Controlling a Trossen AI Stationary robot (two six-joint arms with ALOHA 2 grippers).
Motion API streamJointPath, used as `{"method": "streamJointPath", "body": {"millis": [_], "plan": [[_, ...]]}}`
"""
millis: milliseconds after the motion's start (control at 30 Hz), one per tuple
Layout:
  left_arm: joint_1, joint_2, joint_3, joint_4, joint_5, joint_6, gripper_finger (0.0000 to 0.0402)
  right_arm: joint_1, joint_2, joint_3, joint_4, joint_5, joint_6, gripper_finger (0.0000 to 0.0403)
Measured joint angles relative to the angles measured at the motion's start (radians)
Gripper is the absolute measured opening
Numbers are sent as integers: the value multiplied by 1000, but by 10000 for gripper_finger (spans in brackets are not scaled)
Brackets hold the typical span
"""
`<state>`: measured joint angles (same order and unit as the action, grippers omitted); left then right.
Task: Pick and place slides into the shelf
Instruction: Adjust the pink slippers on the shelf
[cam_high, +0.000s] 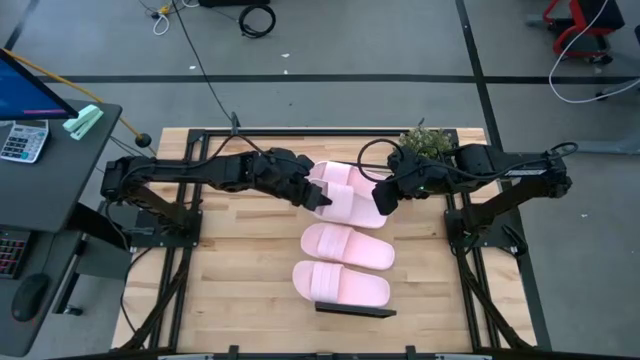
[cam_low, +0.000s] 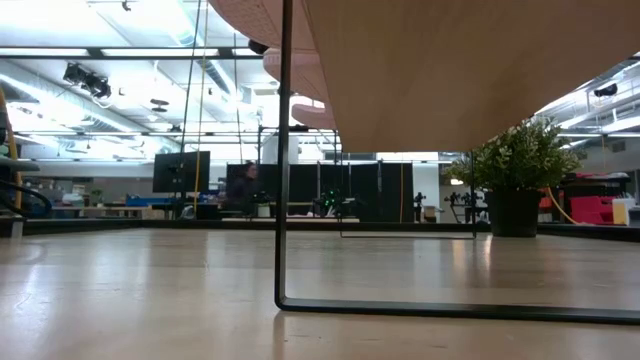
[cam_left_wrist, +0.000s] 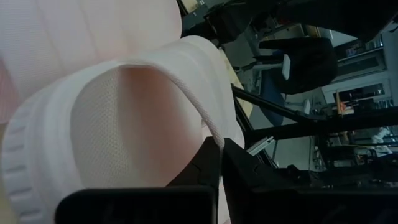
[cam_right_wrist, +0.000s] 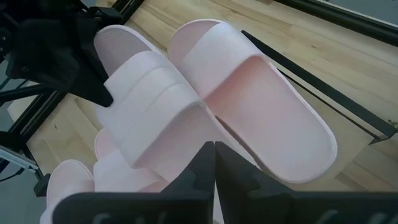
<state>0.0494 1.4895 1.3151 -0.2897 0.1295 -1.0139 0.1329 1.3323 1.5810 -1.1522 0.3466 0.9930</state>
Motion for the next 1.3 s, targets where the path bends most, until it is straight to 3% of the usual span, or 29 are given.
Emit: {"method": "streamJointPath", "body": {"millis": [300, 1300], "plan": [[-14, 0, 0, -95, 6, -14, 6, 0, 0, 0, 1, 0, 2, 17], [-66, 1, 0, -42, 6, -101, 7, 0, 0, 2, 1, 4, 0, 17]]}}
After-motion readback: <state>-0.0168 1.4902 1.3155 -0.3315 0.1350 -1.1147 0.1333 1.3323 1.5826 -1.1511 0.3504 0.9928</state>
